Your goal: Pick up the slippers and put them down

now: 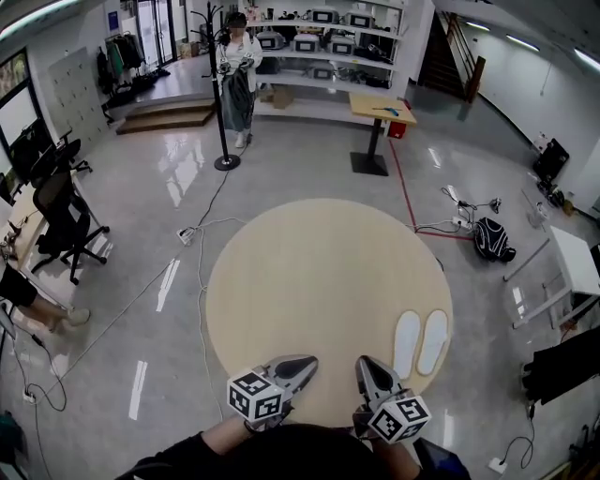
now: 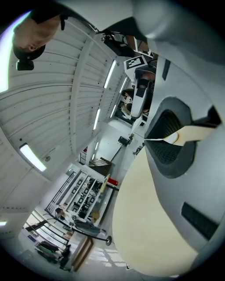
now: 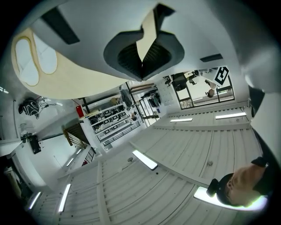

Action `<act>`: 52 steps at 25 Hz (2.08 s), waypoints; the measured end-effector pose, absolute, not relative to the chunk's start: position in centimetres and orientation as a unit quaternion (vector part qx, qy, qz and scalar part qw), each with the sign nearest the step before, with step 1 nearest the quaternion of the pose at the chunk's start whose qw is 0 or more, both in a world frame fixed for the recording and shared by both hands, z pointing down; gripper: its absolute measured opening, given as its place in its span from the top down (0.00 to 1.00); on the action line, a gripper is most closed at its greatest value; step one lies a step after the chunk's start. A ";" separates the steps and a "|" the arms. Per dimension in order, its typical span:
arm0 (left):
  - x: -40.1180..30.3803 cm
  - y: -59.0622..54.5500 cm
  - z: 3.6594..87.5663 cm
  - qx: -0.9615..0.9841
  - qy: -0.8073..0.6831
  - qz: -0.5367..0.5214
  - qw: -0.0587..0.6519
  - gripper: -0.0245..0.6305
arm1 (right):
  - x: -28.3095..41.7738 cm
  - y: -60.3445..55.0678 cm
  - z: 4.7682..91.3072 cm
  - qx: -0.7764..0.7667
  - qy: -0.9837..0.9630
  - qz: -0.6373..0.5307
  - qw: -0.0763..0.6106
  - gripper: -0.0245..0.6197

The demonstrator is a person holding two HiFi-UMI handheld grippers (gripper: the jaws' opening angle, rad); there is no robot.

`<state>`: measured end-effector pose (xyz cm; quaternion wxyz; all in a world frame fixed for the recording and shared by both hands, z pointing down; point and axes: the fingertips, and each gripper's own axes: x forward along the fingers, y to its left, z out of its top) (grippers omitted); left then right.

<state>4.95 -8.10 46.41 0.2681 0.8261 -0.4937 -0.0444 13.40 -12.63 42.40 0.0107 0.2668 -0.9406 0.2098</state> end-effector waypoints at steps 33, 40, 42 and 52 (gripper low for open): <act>-4.4 2.6 46.8 0.818 -0.501 -0.086 0.268 0.92 | 3.2 -1.8 45.2 0.236 -0.949 0.205 0.048 0.94; -2.5 2.2 47.5 0.818 -0.501 -0.087 0.270 0.92 | 5.0 -1.8 45.5 0.231 -0.951 0.199 0.050 0.94; -2.0 1.9 47.6 0.820 -0.495 -0.087 0.274 0.92 | 5.5 -2.0 45.5 0.236 -0.950 0.198 0.048 0.94; -0.6 1.6 47.5 0.829 -0.477 -0.083 0.280 0.92 | 6.7 -1.8 45.3 0.251 -0.946 0.198 0.052 0.94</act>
